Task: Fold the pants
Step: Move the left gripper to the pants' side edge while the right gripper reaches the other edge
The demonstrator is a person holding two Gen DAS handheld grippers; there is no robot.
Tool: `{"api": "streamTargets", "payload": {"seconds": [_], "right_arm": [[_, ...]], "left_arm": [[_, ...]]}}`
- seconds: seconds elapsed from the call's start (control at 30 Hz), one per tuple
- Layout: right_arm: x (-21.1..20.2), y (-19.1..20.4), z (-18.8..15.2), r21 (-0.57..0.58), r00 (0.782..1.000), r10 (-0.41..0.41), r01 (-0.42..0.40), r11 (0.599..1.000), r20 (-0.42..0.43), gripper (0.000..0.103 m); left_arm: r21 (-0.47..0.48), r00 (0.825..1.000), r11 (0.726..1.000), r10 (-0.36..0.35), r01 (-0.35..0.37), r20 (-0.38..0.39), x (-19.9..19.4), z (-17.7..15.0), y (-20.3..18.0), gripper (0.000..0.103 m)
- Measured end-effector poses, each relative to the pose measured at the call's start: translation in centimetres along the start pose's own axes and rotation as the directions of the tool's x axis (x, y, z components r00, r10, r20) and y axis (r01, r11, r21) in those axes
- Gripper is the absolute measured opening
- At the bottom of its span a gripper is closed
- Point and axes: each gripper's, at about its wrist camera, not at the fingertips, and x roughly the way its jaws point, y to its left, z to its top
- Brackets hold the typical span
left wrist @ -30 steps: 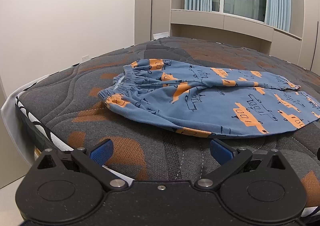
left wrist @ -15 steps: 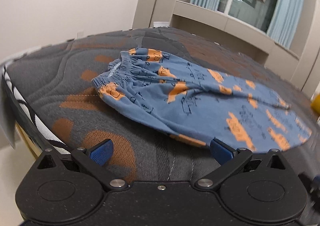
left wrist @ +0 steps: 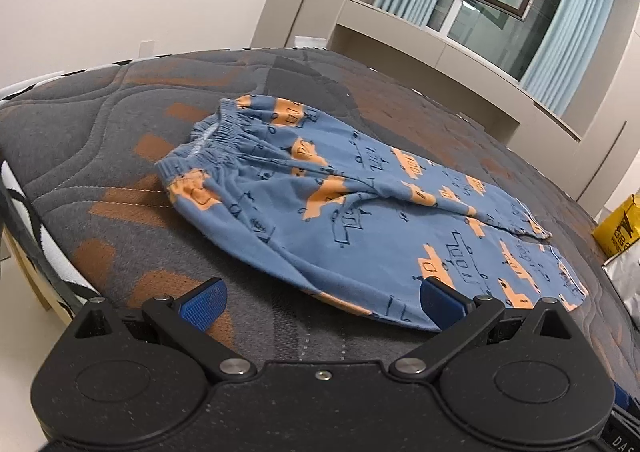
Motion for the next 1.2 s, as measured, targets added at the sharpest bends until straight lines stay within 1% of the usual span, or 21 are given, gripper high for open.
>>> {"api": "streamTargets", "payload": {"seconds": [0.1, 0.2, 0.37, 0.47, 0.53, 0.6, 0.67, 0.73, 0.8, 0.83, 0.87, 0.93, 1.03, 1.1, 1.2], "right_arm": [[0.0, 0.1, 0.3, -0.005, 1.0, 0.001, -0.001, 1.0, 0.006, 0.103], [0.1, 0.2, 0.7, -0.01, 1.0, 0.001, -0.001, 1.0, 0.007, 0.103], [0.5, 0.3, 1.1, -0.023, 1.0, -0.001, 0.001, 1.0, 0.003, 0.103], [0.8, 0.4, 1.5, -0.036, 1.0, -0.005, 0.005, 0.999, 0.004, 0.103], [1.0, 0.4, 1.8, -0.045, 1.0, -0.007, 0.007, 0.999, 0.006, 0.103], [1.4, 0.4, 2.1, -0.056, 1.0, -0.009, 0.009, 0.998, 0.008, 0.103], [1.8, 0.4, 2.5, -0.073, 1.0, -0.011, 0.011, 0.997, 0.008, 0.103], [2.4, 0.4, 2.9, -0.091, 1.0, -0.005, 0.006, 0.996, 0.008, 0.103], [3.0, 0.3, 3.5, -0.109, 1.0, 0.017, -0.017, 0.994, 0.007, 0.103], [3.3, 0.1, 3.9, -0.12, 0.999, 0.033, -0.032, 0.992, 0.008, 0.103], [3.7, 0.0, 4.3, -0.132, 0.999, 0.052, -0.05, 0.99, 0.012, 0.103], [4.6, -0.3, 5.1, -0.168, 0.996, 0.093, -0.089, 0.982, 0.012, 0.103], [6.5, -0.6, 6.9, -0.233, 0.991, 0.136, -0.137, 0.963, -0.019, 0.103], [8.1, -1.1, 8.4, -0.267, 0.984, 0.176, -0.179, 0.947, -0.035, 0.103], [11.5, -1.8, 10.9, -0.323, 0.972, 0.219, -0.234, 0.917, -0.084, 0.103]], "left_arm": [[0.056, 0.999, 0.998, 0.021, -0.02, -0.024, 0.3, 0.3, -0.8, 0.102], [0.113, 0.999, 0.992, 0.049, -0.046, -0.016, 0.4, 0.4, -1.7, 0.102], [0.145, 0.998, 0.988, 0.054, -0.051, -0.016, 1.0, 1.1, -2.5, 0.102], [0.176, 0.997, 0.982, 0.073, -0.074, 0.01, 1.3, 2.2, -2.9, 0.102], [0.201, 0.995, 0.975, 0.092, -0.099, 0.042, 1.4, 3.1, -3.1, 0.102], [0.245, 0.992, 0.962, 0.103, -0.119, 0.074, 1.7, 4.3, -3.3, 0.102], [0.312, 0.988, 0.939, 0.118, -0.144, 0.099, 2.2, 5.5, -3.7, 0.102], [0.385, 0.979, 0.903, 0.142, -0.189, 0.148, 2.9, 6.7, -3.9, 0.103], [0.44, 0.965, 0.864, 0.171, -0.244, 0.2, 3.8, 7.8, -4.1, 0.103], [0.454, 0.962, 0.853, 0.174, -0.255, 0.212, 4.3, 8.4, -3.9, 0.103], [0.464, 0.961, 0.848, 0.172, -0.256, 0.215, 4.8, 9.0, -3.7, 0.103], [0.467, 0.963, 0.847, 0.178, -0.254, 0.202, 6.1, 10.3, -3.1, 0.103], [0.45, 0.96, 0.851, 0.21, -0.272, 0.184, 8.0, 12.4, -2.1, 0.103], [0.446, 0.958, 0.85, 0.22, -0.281, 0.184, 9.2, 13.8, -1.5, 0.103], [0.471, 0.952, 0.829, 0.235, -0.302, 0.196, 11.1, 15.6, -1.1, 0.103]]}}
